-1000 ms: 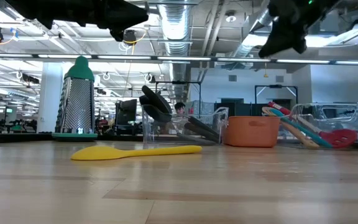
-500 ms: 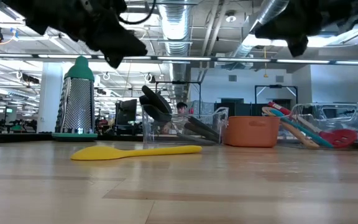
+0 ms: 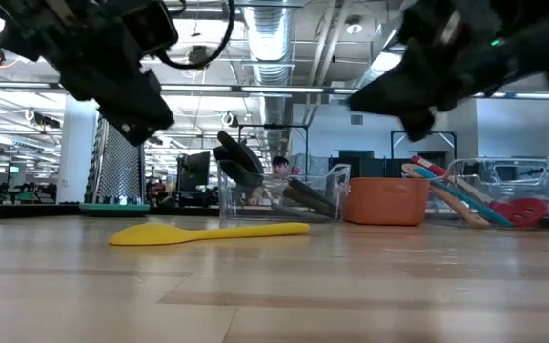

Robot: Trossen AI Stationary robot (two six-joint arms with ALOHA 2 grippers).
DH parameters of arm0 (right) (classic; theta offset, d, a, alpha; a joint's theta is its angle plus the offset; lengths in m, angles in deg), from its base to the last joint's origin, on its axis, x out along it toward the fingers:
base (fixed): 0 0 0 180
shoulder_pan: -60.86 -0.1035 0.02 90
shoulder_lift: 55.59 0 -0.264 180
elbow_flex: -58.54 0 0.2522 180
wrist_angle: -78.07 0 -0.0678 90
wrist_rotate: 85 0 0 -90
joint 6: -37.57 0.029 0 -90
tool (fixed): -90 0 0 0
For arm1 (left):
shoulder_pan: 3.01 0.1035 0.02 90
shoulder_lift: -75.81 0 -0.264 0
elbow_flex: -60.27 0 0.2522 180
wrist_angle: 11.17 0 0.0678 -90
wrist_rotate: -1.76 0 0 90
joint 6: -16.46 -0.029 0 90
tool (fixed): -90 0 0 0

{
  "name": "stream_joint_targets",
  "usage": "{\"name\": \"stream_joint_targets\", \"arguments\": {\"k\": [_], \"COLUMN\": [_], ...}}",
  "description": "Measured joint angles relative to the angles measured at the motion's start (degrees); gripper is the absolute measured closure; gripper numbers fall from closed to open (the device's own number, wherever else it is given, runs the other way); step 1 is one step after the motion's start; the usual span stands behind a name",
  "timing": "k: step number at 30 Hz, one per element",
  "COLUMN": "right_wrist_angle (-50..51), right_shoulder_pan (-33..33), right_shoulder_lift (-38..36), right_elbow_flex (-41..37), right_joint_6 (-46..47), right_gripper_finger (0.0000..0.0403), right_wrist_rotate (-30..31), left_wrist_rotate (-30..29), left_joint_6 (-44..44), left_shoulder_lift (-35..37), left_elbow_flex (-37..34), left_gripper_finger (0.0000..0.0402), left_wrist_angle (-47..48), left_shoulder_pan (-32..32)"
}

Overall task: Pick & Place Kitchen Items
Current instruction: Put the yellow spoon in the right transparent bin

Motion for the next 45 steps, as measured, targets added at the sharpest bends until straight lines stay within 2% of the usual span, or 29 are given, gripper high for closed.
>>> {"name": "stream_joint_targets", "arguments": {"k": [4,7,12,16,21,24,29,33,38,41,45], "right_wrist_angle": [1.4,7.3,32.6,51.3,62.7,64.7,65.2,65.6,65.1,65.1,64.4], "right_shoulder_pan": [2.1,3.7,8.2,11.9,15.0,16.3,17.2,17.3,17.2,17.3,17.3], "right_shoulder_lift": [8.5,12.8,17.0,20.3,24.6,27.3,30.4,30.9,29.3,27.5,25.0], "right_elbow_flex": [6.3,12.9,25.7,36.4,45.9,49.0,50.1,50.1,50.1,50.1,50.1], "right_joint_6": [-8.5,-16.2,-23.7,-27.7,-34.1,-37.4,-38.1,-38.1,-38.1,-38.1,-38.0], "right_gripper_finger": [0.0391,0.0384,0.0363,0.0348,0.034,0.034,0.034,0.034,0.034,0.034,0.034], "right_wrist_rotate": [-5.3,-7.1,-7.6,-12.4,-18.3,-19.2,-19.4,-19.3,-19.2,-19.2,-19.2], "left_wrist_rotate": [-1.4,-2.2,-3.2,-3.3,-4.0,-4.1,-9.1,-9.2,-7.5,-5.9,-4.5], "left_joint_6": [0.1,0.9,1.2,1.3,1.2,1.2,4.9,11.2,13.3,15.2,18.1], "left_shoulder_lift": [0.4,0.6,0.5,0.7,0.7,0.7,0.7,0.7,0.5,-1.5,-8.3], "left_elbow_flex": [0.0,0.0,0.0,0.0,0.0,-0.6,-5.2,-9.2,-10.0,-9.9,-9.7], "left_gripper_finger": [0.0353,0.0353,0.0353,0.0353,0.0353,0.0353,0.0361,0.0393,0.0399,0.04,0.04], "left_wrist_angle": [0.1,0.1,2.2,3.7,5.1,6.4,6.4,4.5,-2.3,-4.9,-8.7], "left_shoulder_pan": [-2.0,-2.8,-3.4,-3.4,-3.4,-3.4,-3.0,-2.4,-2.9,-3.6,-4.8]}}
